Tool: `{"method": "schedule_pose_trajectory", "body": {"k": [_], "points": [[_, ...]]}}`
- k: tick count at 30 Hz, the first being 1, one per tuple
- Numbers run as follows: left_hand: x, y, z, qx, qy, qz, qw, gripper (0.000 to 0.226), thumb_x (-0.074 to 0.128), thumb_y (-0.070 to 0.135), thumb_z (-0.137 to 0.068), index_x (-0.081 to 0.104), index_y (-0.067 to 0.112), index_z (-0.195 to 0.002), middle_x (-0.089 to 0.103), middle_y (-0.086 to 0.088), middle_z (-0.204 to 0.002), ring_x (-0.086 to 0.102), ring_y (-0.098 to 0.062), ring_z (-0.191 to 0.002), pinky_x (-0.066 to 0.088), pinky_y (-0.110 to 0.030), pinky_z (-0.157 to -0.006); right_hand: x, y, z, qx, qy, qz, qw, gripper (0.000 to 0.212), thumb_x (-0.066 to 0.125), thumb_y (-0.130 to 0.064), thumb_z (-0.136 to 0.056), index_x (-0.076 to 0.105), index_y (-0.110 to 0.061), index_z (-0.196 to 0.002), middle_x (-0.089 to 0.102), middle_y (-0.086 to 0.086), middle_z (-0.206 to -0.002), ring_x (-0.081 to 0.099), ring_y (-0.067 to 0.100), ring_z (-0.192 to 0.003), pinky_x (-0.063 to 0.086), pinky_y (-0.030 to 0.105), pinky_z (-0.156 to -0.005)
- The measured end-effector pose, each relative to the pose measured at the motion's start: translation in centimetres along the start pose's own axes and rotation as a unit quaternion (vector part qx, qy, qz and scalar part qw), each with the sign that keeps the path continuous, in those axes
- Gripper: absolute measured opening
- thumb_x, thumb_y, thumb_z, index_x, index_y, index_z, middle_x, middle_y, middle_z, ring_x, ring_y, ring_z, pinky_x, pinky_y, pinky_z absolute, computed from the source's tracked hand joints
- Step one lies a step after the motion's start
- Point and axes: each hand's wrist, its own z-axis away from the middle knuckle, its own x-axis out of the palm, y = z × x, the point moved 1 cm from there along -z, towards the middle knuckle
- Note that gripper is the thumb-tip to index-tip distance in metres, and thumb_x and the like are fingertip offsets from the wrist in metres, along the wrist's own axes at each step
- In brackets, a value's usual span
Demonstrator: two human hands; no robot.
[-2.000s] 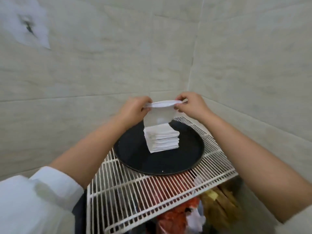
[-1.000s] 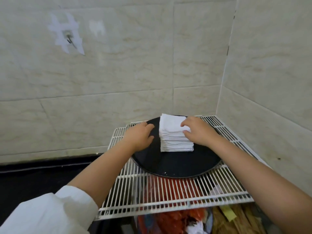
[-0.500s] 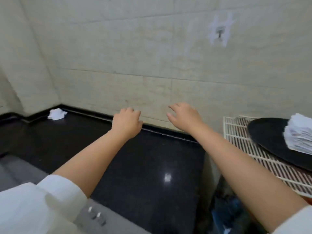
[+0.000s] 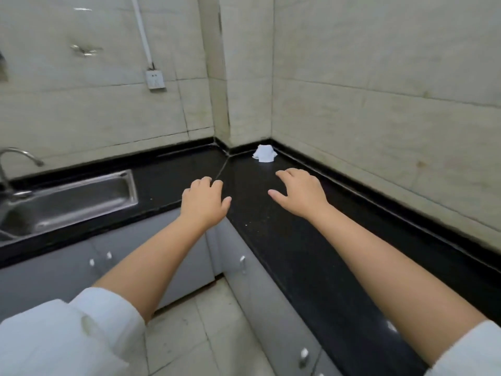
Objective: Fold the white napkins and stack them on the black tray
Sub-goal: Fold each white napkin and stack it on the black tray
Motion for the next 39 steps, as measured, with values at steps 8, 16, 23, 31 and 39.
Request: {"method": "schedule_pose_trajectory", "body": {"k": [8,16,23,31,39], "points": [[2.2,-8.8,-17.5,-0.034,-0.029,-0.021,0.999,0.046,0.042,0.037,-0.095,0.042,0.012,-0.133,0.042,-0.012,-0.140,0.037,-0.030,-0.130,0.037,-0.042,-0.101,7.1,-2.5,-20.1,0.014,-0.044,-0.038,0.998,0.047,0.046,-0.037,-0.092,0.044,-0.010,-0.130,0.051,0.013,-0.131,0.046,0.032,-0.121,0.042,0.041,-0.093],[8.1,-15.7,-33.2,-0.007,-0.064,-0.016,0.998,0.045,0.043,0.037,-0.095,0.043,0.011,-0.132,0.042,-0.011,-0.139,0.038,-0.030,-0.129,0.039,-0.043,-0.100,16.2,-1.9,-34.5,0.082,-0.107,-0.039,0.990,0.047,0.045,-0.033,-0.093,0.041,-0.010,-0.134,0.049,0.014,-0.133,0.045,0.032,-0.122,0.042,0.040,-0.092],[14.5,-17.4,-49.0,0.129,-0.105,0.010,0.986,0.045,0.042,0.035,-0.095,0.042,0.012,-0.133,0.042,-0.009,-0.138,0.038,-0.027,-0.128,0.040,-0.040,-0.100,23.7,1.4,-44.8,0.248,-0.120,-0.064,0.959,0.037,0.047,-0.030,-0.091,0.053,-0.008,-0.120,0.057,0.013,-0.123,0.053,0.031,-0.114,0.046,0.040,-0.090],[22.0,-14.8,-60.3,0.220,-0.180,0.063,0.957,0.044,0.043,0.031,-0.096,0.040,0.012,-0.135,0.041,-0.007,-0.140,0.037,-0.025,-0.130,0.038,-0.038,-0.104,30.5,5.2,-50.9,0.375,-0.157,-0.097,0.908,0.028,0.048,-0.027,-0.091,0.060,-0.008,-0.108,0.065,0.011,-0.111,0.059,0.028,-0.105,0.048,0.034,-0.081],[28.7,-12.4,-68.1,0.246,-0.228,0.052,0.941,0.044,0.043,0.029,-0.096,0.039,0.012,-0.136,0.040,-0.008,-0.141,0.036,-0.024,-0.131,0.038,-0.038,-0.105,38.4,10.6,-59.7,0.419,-0.146,-0.089,0.892,0.033,0.051,-0.033,-0.090,0.060,-0.005,-0.106,0.063,0.013,-0.112,0.055,0.031,-0.109,0.043,0.038,-0.090]]}}
